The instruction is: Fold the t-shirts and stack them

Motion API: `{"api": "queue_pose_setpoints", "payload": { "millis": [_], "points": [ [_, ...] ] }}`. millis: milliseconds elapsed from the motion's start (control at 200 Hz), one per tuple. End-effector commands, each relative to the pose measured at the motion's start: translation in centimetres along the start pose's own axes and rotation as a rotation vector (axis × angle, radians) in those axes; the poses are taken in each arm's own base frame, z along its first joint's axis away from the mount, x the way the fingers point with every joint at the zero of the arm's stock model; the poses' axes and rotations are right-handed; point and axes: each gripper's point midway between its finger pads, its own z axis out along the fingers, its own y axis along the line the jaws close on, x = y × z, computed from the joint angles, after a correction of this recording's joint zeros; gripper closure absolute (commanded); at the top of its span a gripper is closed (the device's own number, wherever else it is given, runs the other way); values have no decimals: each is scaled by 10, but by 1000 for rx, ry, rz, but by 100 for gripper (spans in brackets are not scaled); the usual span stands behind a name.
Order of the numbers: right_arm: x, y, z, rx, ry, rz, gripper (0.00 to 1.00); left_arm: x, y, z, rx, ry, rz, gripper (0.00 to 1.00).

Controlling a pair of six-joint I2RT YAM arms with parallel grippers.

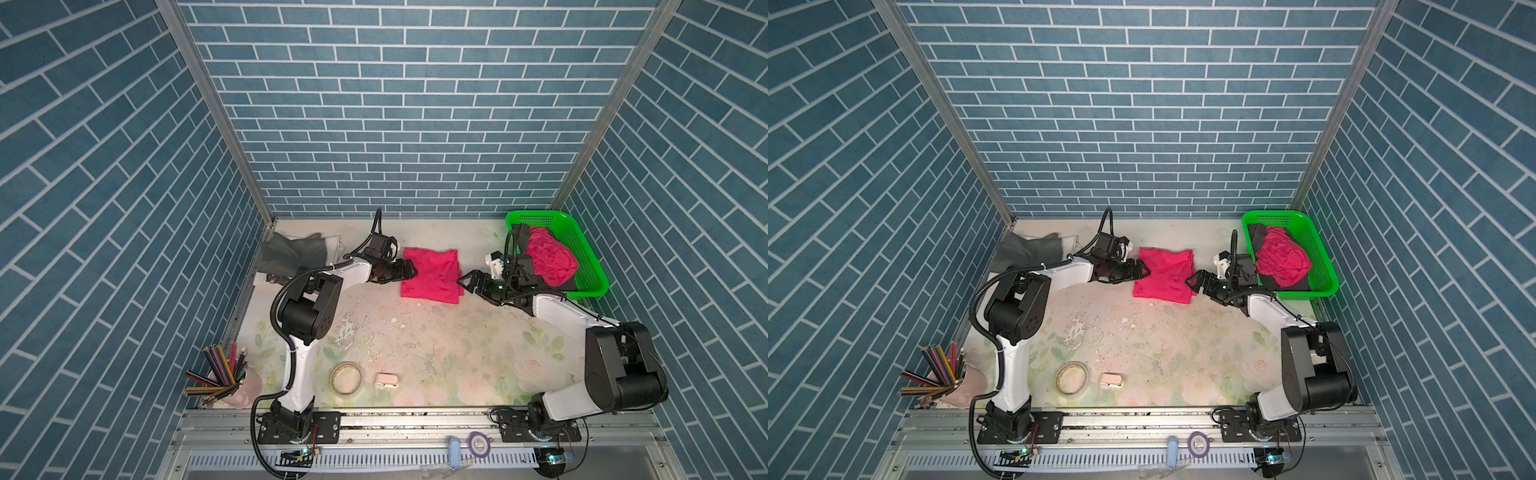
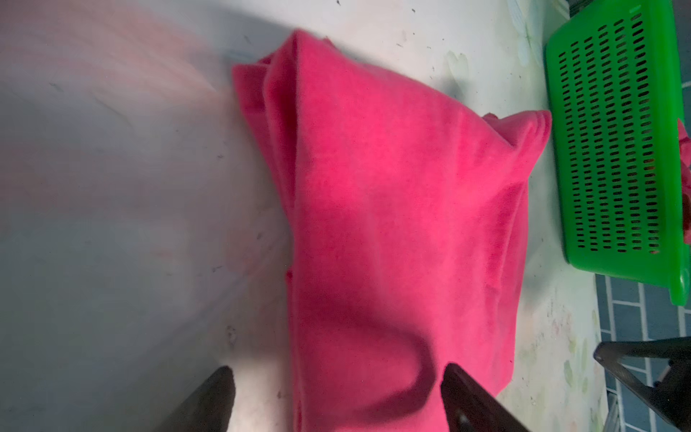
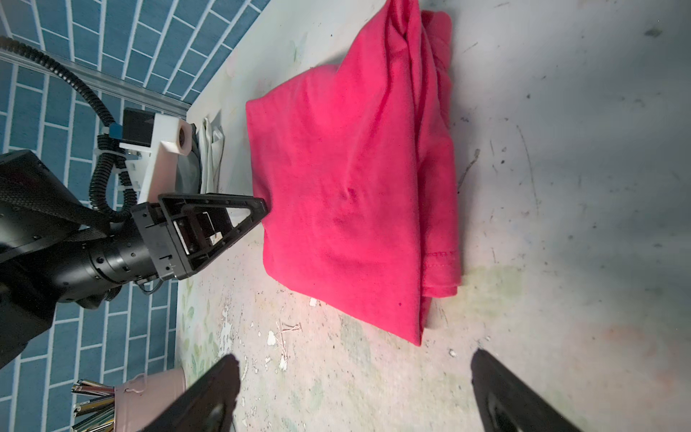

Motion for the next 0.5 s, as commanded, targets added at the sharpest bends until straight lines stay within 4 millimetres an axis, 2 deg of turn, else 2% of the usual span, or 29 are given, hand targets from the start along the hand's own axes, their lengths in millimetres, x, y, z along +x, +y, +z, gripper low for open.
{"api": "queue_pose_setpoints", "payload": {
  "millis": [0, 90, 210, 270, 365, 495],
  "points": [
    [-5, 9, -4, -33, -22, -55, 3, 16, 3, 18, 26, 63, -21, 12],
    [-6, 11, -5, -35, -26, -57, 4, 19, 3, 25, 28, 81, -28, 13],
    [-5, 10, -7, -33, -34, -60, 5, 21, 7, 33, 15, 99, -26, 25],
    [-4, 10, -9, -33, -38, -60, 5, 22, 13, 37, -3, 105, -17, 41],
    [-5, 10, -11, -30, -46, -60, 5, 21, 15, 41, -20, 116, 8, 75],
    [-6, 10, -14, -27, -51, -64, 6, 2, 6, 26, -53, 79, 70, 96]
  ]
}}
